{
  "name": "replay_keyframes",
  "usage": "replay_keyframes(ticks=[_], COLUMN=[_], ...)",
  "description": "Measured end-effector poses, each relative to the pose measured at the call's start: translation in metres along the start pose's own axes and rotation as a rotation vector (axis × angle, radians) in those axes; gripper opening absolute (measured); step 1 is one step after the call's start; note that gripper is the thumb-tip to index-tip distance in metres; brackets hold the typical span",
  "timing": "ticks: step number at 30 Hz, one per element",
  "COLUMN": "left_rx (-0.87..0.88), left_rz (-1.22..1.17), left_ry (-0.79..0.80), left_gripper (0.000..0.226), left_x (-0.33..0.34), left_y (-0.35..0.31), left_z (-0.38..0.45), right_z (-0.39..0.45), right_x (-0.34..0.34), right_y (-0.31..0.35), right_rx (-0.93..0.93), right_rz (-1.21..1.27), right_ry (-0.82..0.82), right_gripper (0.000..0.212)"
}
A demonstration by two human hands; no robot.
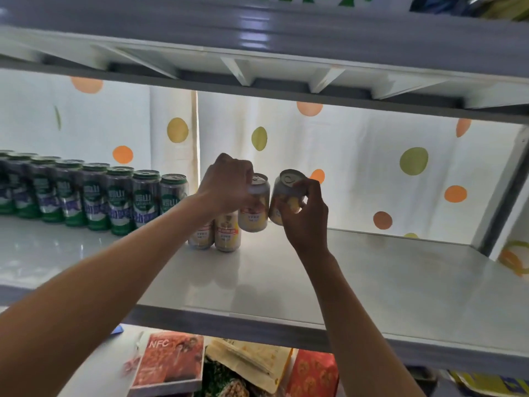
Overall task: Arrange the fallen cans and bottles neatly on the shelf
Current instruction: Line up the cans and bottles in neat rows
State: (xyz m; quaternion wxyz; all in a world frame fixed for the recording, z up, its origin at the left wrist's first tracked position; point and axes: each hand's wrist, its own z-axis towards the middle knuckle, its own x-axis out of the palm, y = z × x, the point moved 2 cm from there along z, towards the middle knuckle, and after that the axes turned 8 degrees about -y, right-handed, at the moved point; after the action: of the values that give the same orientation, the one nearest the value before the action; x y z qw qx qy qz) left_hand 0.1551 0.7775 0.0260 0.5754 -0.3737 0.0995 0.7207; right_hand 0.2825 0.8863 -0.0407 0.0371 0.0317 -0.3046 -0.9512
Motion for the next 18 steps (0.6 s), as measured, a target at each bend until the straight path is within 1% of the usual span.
replay_keyframes(ticks=[3,7,11,13,18], left_rx=[0.035,0.087,0.06,0.054,0.067], left_rz=[0.038,0.145,0.173,0.181,0.198], left_ry=[0.032,0.047,0.091,0.104,0.132], left_gripper=[0.049,0.054,0.057,0.059,0.05], left_x=[0.006,0.013,0.021,0.025,0.042], left_y=[0.004,0.006,0.009,0.008,0.009], left_z=[0.004,0.011,0.017,0.015,0.009], right_z=[-0.002,-0.018,-0.017,-0.015,-0.02], right_x=[0.009,0.011,0.009,0.008,0.007], right_y=[-0.016,-0.039,-0.051,-0.053,-0.056], right_rx=[-0.006,0.074,0.126,0.123,0.094], right_rz=[-0.039,-0.05,-0.062,-0.057,-0.066], right_ry=[0.045,-0.027,-0.07,-0.076,-0.07], right_gripper=[0.039,0.038,0.036,0.036,0.037])
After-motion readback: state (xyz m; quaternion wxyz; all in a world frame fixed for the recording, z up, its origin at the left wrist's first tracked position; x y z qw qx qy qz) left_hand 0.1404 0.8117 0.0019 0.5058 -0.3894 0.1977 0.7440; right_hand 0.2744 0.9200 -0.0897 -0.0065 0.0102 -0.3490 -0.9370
